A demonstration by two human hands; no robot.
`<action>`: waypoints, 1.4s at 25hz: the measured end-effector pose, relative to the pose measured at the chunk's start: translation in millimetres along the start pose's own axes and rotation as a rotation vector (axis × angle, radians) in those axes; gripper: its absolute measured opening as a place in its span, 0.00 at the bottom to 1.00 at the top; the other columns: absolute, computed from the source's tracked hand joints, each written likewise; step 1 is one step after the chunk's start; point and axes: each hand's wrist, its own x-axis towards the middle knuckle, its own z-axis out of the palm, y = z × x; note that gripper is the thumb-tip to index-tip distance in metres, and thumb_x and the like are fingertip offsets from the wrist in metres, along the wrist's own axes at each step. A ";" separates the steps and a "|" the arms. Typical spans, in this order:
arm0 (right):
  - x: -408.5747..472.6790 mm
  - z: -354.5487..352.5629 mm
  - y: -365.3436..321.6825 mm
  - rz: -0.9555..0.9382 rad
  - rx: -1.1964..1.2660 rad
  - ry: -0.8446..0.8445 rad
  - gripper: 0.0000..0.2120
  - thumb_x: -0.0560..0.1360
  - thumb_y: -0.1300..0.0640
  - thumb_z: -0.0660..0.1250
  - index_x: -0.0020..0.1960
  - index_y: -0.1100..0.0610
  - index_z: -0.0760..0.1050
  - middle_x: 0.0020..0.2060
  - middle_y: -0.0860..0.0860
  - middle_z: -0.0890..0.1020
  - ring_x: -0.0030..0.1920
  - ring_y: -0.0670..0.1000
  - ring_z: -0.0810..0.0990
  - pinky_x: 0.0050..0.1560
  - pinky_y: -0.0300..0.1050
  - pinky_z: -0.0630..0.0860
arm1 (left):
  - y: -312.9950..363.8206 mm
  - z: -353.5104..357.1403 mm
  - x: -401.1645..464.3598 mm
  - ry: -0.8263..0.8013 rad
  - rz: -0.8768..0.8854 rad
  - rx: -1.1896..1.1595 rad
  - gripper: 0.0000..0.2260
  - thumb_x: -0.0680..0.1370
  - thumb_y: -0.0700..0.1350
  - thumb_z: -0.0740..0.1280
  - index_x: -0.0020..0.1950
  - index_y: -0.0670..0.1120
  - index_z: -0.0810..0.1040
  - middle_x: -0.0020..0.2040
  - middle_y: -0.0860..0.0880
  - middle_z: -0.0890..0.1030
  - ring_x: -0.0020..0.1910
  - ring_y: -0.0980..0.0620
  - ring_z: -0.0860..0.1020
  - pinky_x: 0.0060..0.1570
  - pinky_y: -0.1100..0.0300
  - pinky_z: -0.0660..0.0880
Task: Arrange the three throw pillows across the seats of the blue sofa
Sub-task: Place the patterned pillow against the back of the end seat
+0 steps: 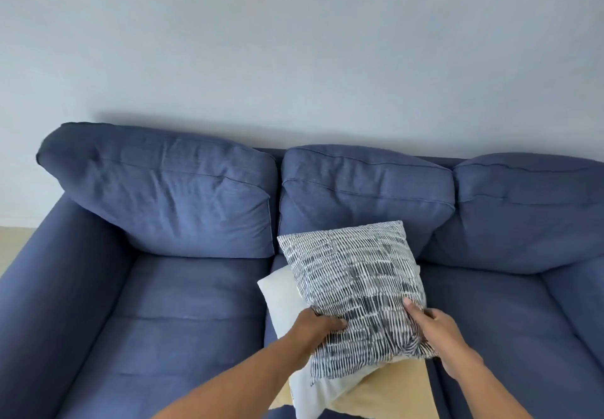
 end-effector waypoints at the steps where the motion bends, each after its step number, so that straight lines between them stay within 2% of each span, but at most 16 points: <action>1: -5.4 6.4 -5.6 -0.034 0.041 -0.026 0.27 0.72 0.39 0.74 0.57 0.61 0.82 0.49 0.57 0.89 0.51 0.59 0.87 0.61 0.60 0.80 | 5.3 -3.5 -3.5 0.003 0.030 -0.032 0.12 0.75 0.36 0.75 0.58 0.40 0.83 0.50 0.43 0.89 0.43 0.46 0.88 0.41 0.55 0.84; 5: -37.9 31.3 -44.3 -0.148 0.139 -0.034 0.09 0.76 0.55 0.74 0.45 0.61 0.87 0.42 0.58 0.90 0.47 0.62 0.88 0.58 0.58 0.81 | 38.4 -62.6 -40.3 0.015 0.153 -0.160 0.14 0.74 0.33 0.73 0.60 0.41 0.83 0.52 0.40 0.90 0.50 0.38 0.88 0.51 0.43 0.85; 9: -66.3 86.3 -77.4 -0.103 0.302 -0.231 0.13 0.69 0.57 0.77 0.41 0.68 0.80 0.38 0.61 0.84 0.37 0.58 0.81 0.42 0.55 0.75 | 49.6 -161.4 -105.9 -0.010 0.203 -0.313 0.20 0.66 0.32 0.70 0.58 0.34 0.83 0.56 0.30 0.86 0.50 0.34 0.84 0.56 0.38 0.80; 10: -69.7 109.0 -84.8 -0.048 0.361 -0.303 0.12 0.70 0.57 0.75 0.40 0.66 0.79 0.42 0.61 0.84 0.40 0.56 0.81 0.43 0.54 0.73 | 49.0 -182.1 -124.8 -0.030 0.205 -0.391 0.22 0.64 0.32 0.68 0.58 0.33 0.83 0.57 0.28 0.84 0.49 0.33 0.84 0.56 0.39 0.79; 12: -71.9 165.1 -96.9 0.062 0.383 -0.419 0.11 0.76 0.50 0.69 0.48 0.59 0.82 0.57 0.55 0.86 0.59 0.52 0.80 0.59 0.59 0.71 | 47.3 -216.1 -159.3 -0.091 0.213 -0.551 0.24 0.61 0.31 0.64 0.55 0.32 0.85 0.53 0.29 0.85 0.45 0.34 0.85 0.51 0.43 0.81; 14: -81.5 223.1 -110.4 0.116 0.433 -0.589 0.21 0.77 0.41 0.66 0.64 0.53 0.80 0.68 0.50 0.80 0.70 0.49 0.72 0.75 0.61 0.61 | 45.3 -246.8 -184.5 -0.130 0.213 -0.666 0.25 0.57 0.29 0.63 0.52 0.29 0.85 0.50 0.30 0.86 0.43 0.33 0.86 0.47 0.45 0.84; 15: -89.3 249.0 -121.5 0.102 0.464 -0.688 0.27 0.75 0.40 0.66 0.70 0.50 0.77 0.71 0.49 0.77 0.71 0.51 0.71 0.76 0.60 0.61 | 42.5 -266.2 -191.3 -0.127 0.217 -0.697 0.26 0.54 0.28 0.64 0.51 0.28 0.85 0.49 0.30 0.86 0.42 0.32 0.86 0.46 0.45 0.85; 17: -112.0 289.3 -152.1 0.017 0.441 -0.819 0.38 0.68 0.43 0.70 0.77 0.50 0.70 0.67 0.49 0.81 0.65 0.55 0.77 0.64 0.54 0.75 | 38.3 -300.1 -201.0 -0.072 0.217 -0.626 0.24 0.53 0.28 0.65 0.47 0.29 0.86 0.46 0.31 0.87 0.43 0.32 0.86 0.45 0.47 0.85; 19: -126.9 321.7 -179.0 -0.030 0.360 -0.862 0.60 0.50 0.43 0.83 0.79 0.59 0.67 0.61 0.49 0.82 0.64 0.60 0.78 0.46 0.47 0.83 | 23.7 -346.9 -207.2 0.095 0.175 -0.422 0.20 0.57 0.28 0.62 0.42 0.34 0.88 0.42 0.36 0.88 0.44 0.34 0.84 0.45 0.51 0.84; 20: -125.1 334.0 -188.3 -0.033 0.345 -0.839 0.72 0.36 0.43 0.87 0.76 0.62 0.69 0.64 0.51 0.79 0.67 0.63 0.76 0.49 0.46 0.83 | 15.9 -371.4 -207.4 0.220 0.158 -0.315 0.17 0.61 0.29 0.63 0.43 0.37 0.88 0.41 0.39 0.89 0.45 0.35 0.83 0.46 0.52 0.83; 21: -120.5 343.2 -192.0 -0.041 0.344 -0.838 0.72 0.27 0.45 0.87 0.71 0.62 0.76 0.69 0.57 0.78 0.68 0.64 0.76 0.59 0.50 0.80 | 6.2 -397.0 -203.7 0.322 0.160 -0.256 0.17 0.65 0.31 0.65 0.49 0.38 0.87 0.44 0.40 0.89 0.49 0.33 0.84 0.48 0.51 0.82; 23: -108.0 355.8 -191.7 -0.129 0.268 -0.804 0.51 0.37 0.48 0.90 0.59 0.60 0.85 0.65 0.63 0.82 0.59 0.64 0.83 0.68 0.64 0.74 | -12.4 -438.3 -189.1 0.381 0.209 -0.237 0.23 0.68 0.37 0.69 0.63 0.47 0.81 0.57 0.45 0.88 0.57 0.39 0.84 0.54 0.47 0.80; 26: -103.9 371.0 -188.5 -0.270 0.062 -0.720 0.21 0.65 0.64 0.82 0.56 0.56 0.83 0.56 0.56 0.87 0.56 0.57 0.84 0.60 0.56 0.78 | -25.8 -466.1 -145.2 0.379 0.210 -0.228 0.31 0.67 0.40 0.72 0.70 0.55 0.75 0.62 0.50 0.86 0.58 0.49 0.86 0.55 0.52 0.79; 30: -106.2 412.2 -180.6 -0.230 -0.049 -0.585 0.21 0.70 0.64 0.80 0.60 0.54 0.79 0.54 0.50 0.84 0.53 0.52 0.81 0.55 0.51 0.76 | -21.6 -461.7 -78.1 0.445 0.151 -0.223 0.29 0.65 0.36 0.71 0.67 0.46 0.77 0.58 0.43 0.86 0.60 0.40 0.84 0.53 0.50 0.82; 33: -98.4 442.1 -192.4 -0.305 0.043 -0.497 0.17 0.70 0.66 0.79 0.55 0.55 0.81 0.52 0.52 0.86 0.50 0.51 0.83 0.48 0.47 0.78 | -3.6 -472.5 -52.0 0.585 0.200 -0.240 0.24 0.70 0.35 0.73 0.65 0.43 0.76 0.58 0.41 0.85 0.56 0.41 0.84 0.52 0.48 0.82; 35: -87.3 459.6 -207.8 -0.396 0.020 -0.427 0.16 0.70 0.64 0.79 0.55 0.54 0.80 0.51 0.50 0.85 0.51 0.51 0.82 0.52 0.48 0.78 | 16.5 -487.3 -43.4 0.663 0.231 -0.238 0.21 0.74 0.33 0.73 0.66 0.43 0.75 0.57 0.41 0.84 0.53 0.42 0.85 0.51 0.47 0.82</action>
